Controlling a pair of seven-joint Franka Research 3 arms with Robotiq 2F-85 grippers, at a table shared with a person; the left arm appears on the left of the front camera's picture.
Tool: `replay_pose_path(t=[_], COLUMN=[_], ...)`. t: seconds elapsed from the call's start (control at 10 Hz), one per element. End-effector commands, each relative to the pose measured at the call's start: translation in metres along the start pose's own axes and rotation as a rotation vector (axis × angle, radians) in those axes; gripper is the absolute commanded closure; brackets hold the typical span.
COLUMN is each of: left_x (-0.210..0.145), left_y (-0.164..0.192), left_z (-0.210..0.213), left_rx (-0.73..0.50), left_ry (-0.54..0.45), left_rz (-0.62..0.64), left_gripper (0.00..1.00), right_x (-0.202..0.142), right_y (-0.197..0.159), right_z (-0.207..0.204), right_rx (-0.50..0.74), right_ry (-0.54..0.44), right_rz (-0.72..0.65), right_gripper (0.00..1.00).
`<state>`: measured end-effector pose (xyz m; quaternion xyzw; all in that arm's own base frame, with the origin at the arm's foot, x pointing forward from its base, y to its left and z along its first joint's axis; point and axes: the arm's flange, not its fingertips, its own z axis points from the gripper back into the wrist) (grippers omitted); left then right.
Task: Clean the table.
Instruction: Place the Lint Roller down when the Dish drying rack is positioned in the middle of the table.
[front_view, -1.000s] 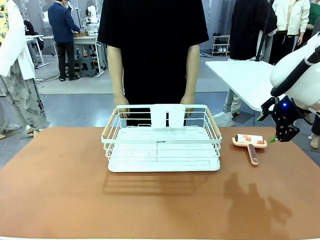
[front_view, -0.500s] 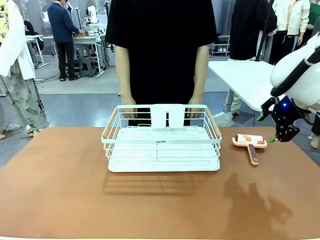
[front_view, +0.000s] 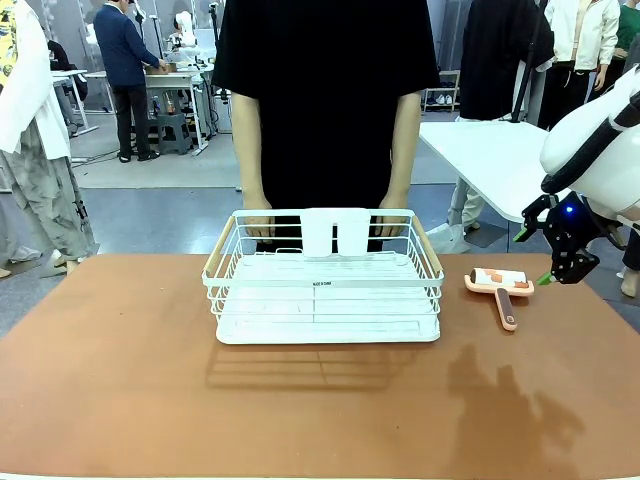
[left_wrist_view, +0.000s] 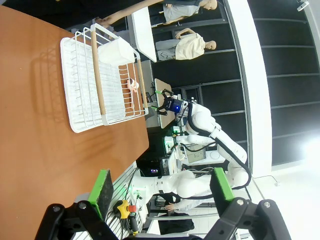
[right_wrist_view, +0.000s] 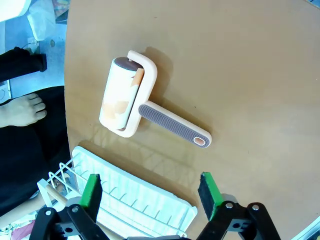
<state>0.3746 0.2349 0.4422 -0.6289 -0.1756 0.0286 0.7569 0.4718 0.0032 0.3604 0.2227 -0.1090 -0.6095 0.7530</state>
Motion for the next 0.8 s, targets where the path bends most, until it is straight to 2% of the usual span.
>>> replay_pose_path(t=[0.0,0.7], left_x=[-0.0008,-0.0008], left_y=[-0.0009,-0.0009], left_z=[0.0027,0.0027], left_rx=[0.001,0.001], left_ry=[-0.002,-0.002], left_rz=[-0.002,-0.002], left_gripper=[0.0,0.0], right_x=[-0.0006,-0.0006], right_y=[-0.0037,-0.0037], right_z=[-0.0036,-0.0036], right_rx=[0.024,0.024], right_ry=[-0.005,-0.005], right_rz=[0.002,0.002], right_gripper=[0.0,0.0])
